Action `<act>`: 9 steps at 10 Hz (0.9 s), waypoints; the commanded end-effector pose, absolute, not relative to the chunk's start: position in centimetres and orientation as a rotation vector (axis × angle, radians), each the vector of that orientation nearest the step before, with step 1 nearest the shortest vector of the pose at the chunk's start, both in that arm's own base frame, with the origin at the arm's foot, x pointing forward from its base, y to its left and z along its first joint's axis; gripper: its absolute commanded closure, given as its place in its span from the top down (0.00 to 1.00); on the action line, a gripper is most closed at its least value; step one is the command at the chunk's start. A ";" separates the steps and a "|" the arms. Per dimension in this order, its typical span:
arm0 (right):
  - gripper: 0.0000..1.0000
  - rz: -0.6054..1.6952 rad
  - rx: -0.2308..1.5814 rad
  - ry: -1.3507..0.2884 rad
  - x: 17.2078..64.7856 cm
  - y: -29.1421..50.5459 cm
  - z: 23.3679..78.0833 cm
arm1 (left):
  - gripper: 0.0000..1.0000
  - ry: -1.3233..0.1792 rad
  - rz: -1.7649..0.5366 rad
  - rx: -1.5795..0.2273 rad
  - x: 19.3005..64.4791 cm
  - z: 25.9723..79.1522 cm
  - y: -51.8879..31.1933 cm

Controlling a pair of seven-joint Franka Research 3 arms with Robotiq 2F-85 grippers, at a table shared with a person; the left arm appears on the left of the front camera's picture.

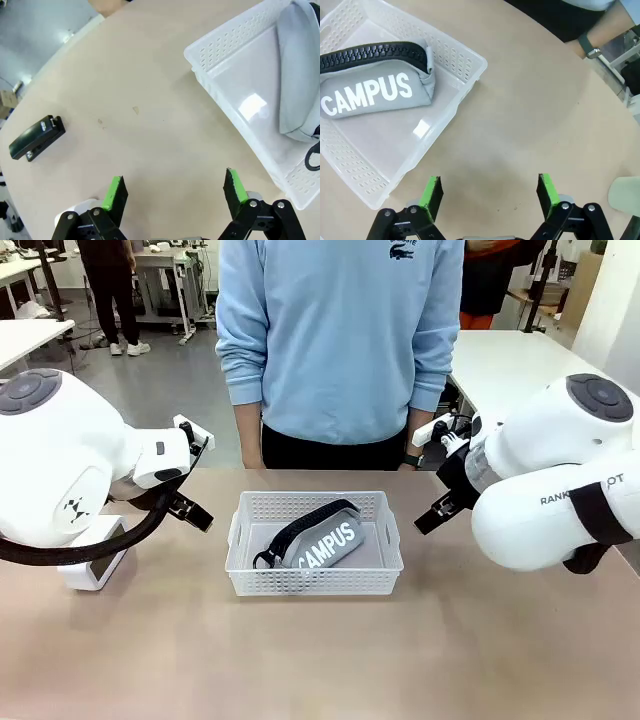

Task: Efficiently arrange items inside the basket to fit them all.
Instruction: Pick up the Digital clock and place it inside the Organizing basket.

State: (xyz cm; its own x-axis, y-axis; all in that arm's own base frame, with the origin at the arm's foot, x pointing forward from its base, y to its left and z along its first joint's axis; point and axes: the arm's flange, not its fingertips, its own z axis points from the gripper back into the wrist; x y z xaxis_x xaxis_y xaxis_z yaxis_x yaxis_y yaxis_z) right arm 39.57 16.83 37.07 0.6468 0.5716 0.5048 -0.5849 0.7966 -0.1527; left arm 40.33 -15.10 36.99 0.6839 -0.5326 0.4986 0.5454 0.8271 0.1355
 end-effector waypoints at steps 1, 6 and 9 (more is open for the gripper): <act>1.00 0.658 0.025 -0.566 39.6 16.8 37.1 | 1.00 -0.551 -0.604 -0.024 40.3 37.0 -15.1; 1.00 0.658 0.025 -0.566 39.6 16.8 37.1 | 1.00 -0.551 -0.604 -0.024 40.3 37.0 -15.1; 1.00 0.658 0.025 -0.566 39.6 16.8 37.1 | 1.00 -0.551 -0.604 -0.024 40.3 37.0 -15.1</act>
